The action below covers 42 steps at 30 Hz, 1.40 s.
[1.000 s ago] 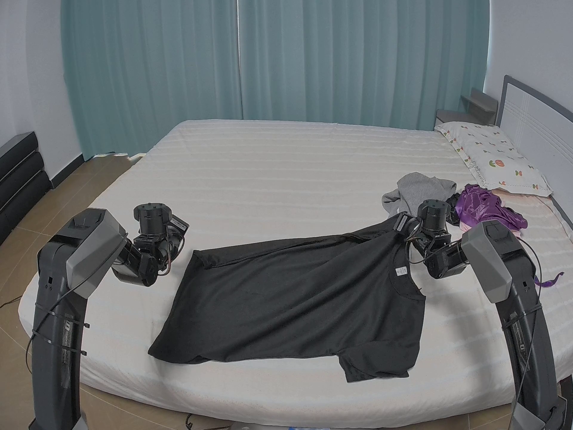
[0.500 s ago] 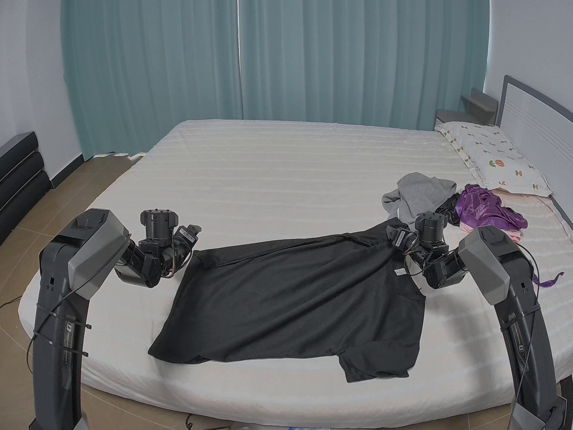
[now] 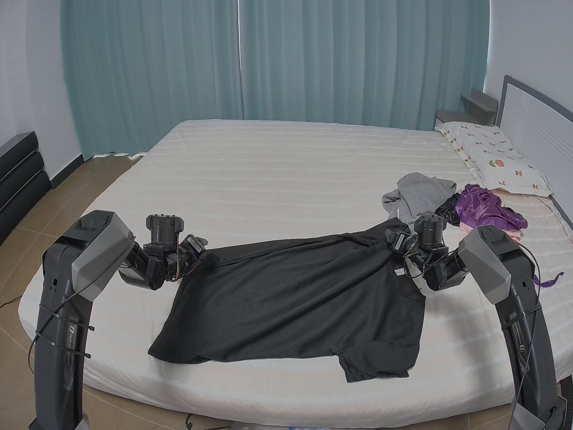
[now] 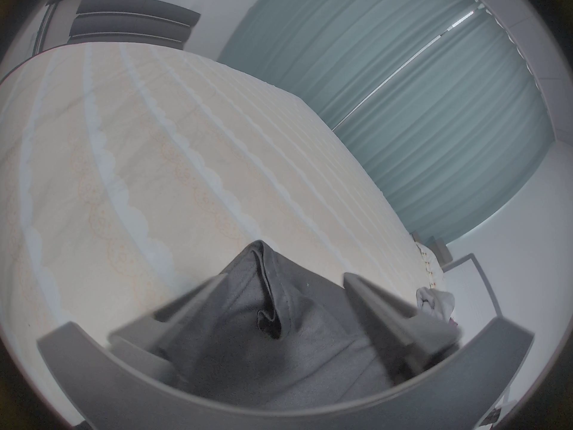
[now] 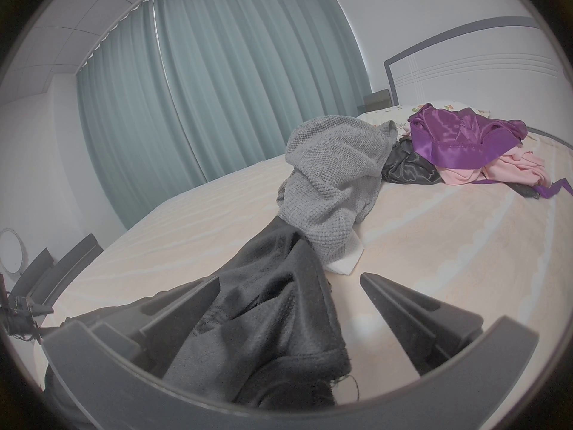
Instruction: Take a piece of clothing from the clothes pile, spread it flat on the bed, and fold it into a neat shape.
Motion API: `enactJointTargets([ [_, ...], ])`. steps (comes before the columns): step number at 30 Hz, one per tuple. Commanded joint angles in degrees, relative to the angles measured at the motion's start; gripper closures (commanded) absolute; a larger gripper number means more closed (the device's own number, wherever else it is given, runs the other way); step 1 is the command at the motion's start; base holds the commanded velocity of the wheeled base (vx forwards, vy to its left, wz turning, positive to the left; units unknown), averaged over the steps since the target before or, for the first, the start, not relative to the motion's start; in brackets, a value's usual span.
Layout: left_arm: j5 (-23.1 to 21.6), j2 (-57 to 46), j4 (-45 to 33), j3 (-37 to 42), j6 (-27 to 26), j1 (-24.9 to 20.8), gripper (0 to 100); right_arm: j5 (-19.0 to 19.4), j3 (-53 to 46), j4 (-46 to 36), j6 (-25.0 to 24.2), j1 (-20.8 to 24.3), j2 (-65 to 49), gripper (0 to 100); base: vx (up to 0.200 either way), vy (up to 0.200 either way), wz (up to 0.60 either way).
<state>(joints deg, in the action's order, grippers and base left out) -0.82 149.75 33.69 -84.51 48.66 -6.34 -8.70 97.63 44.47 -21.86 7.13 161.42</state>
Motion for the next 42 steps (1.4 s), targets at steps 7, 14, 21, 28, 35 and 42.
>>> enactJointTargets([
  [7,0.1,1.3,-0.2,-0.6,-2.0,-0.4,100,-0.1,-0.3,0.1,0.0,0.3,0.2,0,0.000,0.000,0.00],
  [14,1.7,1.3,0.1,-2.3,-0.9,0.1,100,-0.3,-0.3,0.7,-0.1,0.0,0.5,0,0.000,0.000,0.00],
  [21,5.1,1.9,-0.1,-6.3,5.6,0.9,100,-0.3,0.8,1.1,-0.5,-0.1,0.5,0,0.000,0.000,0.00],
  [28,4.6,1.3,-0.4,-4.4,5.7,0.8,100,-0.3,0.8,1.0,-0.6,0.0,0.5,0,0.000,0.000,0.00],
  [35,2.3,1.1,0.1,-2.7,5.2,-0.3,0,-0.3,0.2,0.7,-0.6,0.3,0.9,0,0.000,0.000,0.00],
  [42,0.7,1.3,-0.1,-2.0,1.9,-0.8,0,-0.4,-0.3,0.7,-0.6,0.3,0.6,0,0.000,0.000,0.00],
])
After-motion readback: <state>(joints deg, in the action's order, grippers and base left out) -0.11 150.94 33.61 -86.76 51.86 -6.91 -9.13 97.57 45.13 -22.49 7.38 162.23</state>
